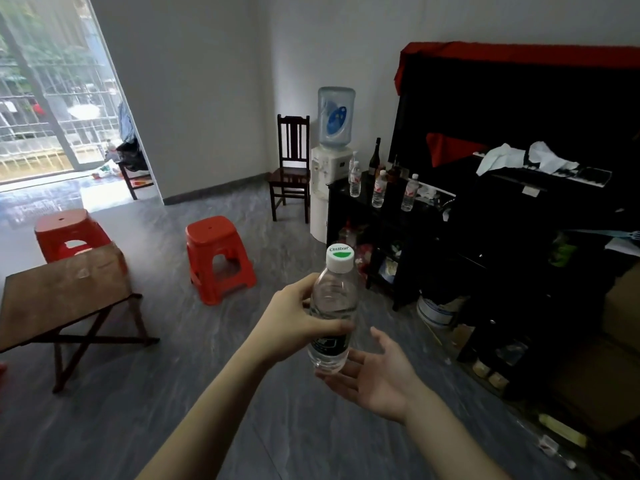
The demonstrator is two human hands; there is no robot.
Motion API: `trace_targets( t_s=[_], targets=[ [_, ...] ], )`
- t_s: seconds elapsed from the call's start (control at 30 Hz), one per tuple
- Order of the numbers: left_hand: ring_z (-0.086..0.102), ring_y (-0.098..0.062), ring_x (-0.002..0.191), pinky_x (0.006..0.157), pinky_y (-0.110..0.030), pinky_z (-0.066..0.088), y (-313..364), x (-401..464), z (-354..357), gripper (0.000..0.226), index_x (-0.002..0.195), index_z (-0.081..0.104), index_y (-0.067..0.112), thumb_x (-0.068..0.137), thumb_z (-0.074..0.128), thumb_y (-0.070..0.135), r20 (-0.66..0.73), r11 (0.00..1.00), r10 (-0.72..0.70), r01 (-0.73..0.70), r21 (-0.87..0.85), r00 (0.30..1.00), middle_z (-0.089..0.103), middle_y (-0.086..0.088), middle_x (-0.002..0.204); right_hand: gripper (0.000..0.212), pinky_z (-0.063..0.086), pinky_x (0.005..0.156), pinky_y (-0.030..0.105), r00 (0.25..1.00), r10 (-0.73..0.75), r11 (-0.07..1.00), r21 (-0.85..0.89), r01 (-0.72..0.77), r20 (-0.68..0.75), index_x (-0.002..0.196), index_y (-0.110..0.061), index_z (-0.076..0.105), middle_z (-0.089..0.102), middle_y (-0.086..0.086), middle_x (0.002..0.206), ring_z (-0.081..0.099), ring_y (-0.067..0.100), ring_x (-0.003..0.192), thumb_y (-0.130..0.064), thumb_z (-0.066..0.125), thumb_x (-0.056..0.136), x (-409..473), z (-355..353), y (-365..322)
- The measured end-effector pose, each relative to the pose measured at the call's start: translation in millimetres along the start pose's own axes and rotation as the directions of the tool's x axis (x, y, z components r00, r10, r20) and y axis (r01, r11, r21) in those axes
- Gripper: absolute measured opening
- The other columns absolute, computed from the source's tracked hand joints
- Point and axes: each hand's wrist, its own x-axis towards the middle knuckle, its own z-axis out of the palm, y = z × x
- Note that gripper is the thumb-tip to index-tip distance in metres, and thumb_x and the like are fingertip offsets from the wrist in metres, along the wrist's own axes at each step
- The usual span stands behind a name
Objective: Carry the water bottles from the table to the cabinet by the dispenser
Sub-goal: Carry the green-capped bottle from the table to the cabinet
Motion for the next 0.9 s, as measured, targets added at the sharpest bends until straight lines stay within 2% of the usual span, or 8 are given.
trace_targets(
  t_s=[0.13, 0.33, 0.57, 0.73, 0.9],
  targets=[
    [0.070, 0.002, 0.098, 0.081, -0.012, 0.052, -0.3, 66.1, 3.3, 0.050, 0.111, 0.068, 0.032, 0.069, 0.092, 0.018, 0.001, 1.000, 0.004, -0.004, 0.026, 1.000, 0.076, 0.014, 0.102, 0.079, 0.052, 0.082, 0.044, 1.000, 0.003, 1.000, 0.004, -0.003, 0.015, 0.132, 0.009, 0.053, 0.063, 0.033, 0.125, 0.059, 0.048, 0.115, -0.060, 0.040, 0.095, 35.8, -3.9, -56.9],
    [0.070, 0.003, 0.098, 0.080, -0.009, 0.051, -11.6, 144.0, 0.5, 0.050, 0.110, 0.068, 0.032, 0.069, 0.092, 0.018, -0.024, 1.000, 0.005, -0.005, 0.030, 1.000, 0.076, 0.015, 0.102, 0.080, 0.048, 0.086, 0.045, 1.000, 0.012, 1.000, -0.022, -0.012, 0.026, 0.131, 0.010, 0.053, 0.062, 0.033, 0.126, 0.052, 0.050, 0.127, -0.060, 0.039, 0.095, 85.4, -5.9, -128.4],
    [0.070, 0.002, 0.099, 0.082, -0.012, 0.053, -41.1, 235.6, -19.9, 0.050, 0.112, 0.068, 0.031, 0.069, 0.092, 0.020, -0.044, 1.000, 0.003, -0.002, 0.021, 0.999, 0.076, 0.015, 0.104, 0.078, 0.049, 0.083, 0.046, 1.000, 0.020, 0.999, -0.037, -0.019, 0.007, 0.132, 0.009, 0.052, 0.061, 0.034, 0.127, 0.059, 0.049, 0.115, -0.059, 0.040, 0.095, 160.3, 8.6, -195.1],
    [0.070, 0.001, 0.100, 0.086, -0.018, 0.055, -72.5, 315.9, -45.7, 0.050, 0.112, 0.068, 0.029, 0.069, 0.092, 0.023, -0.031, 1.000, 0.004, -0.003, 0.024, 1.000, 0.076, 0.013, 0.105, 0.079, 0.049, 0.084, 0.047, 1.000, 0.016, 1.000, -0.027, -0.017, -0.022, 0.133, 0.010, 0.050, 0.059, 0.034, 0.130, 0.051, 0.051, 0.128, -0.058, 0.042, 0.095, 232.3, 24.4, -246.4],
    [0.069, 0.004, 0.098, 0.081, -0.011, 0.053, -95.9, 407.6, -84.6, 0.050, 0.113, 0.068, 0.029, 0.069, 0.092, 0.022, -0.011, 0.999, 0.029, -0.028, 0.032, 1.000, 0.076, 0.014, 0.103, 0.077, 0.048, 0.084, 0.047, 0.999, -0.010, 1.000, -0.006, 0.010, -0.048, 0.133, 0.009, 0.051, 0.060, 0.034, 0.128, 0.057, 0.051, 0.118, -0.057, 0.044, 0.094, 302.8, 56.7, -305.8]
  ],
)
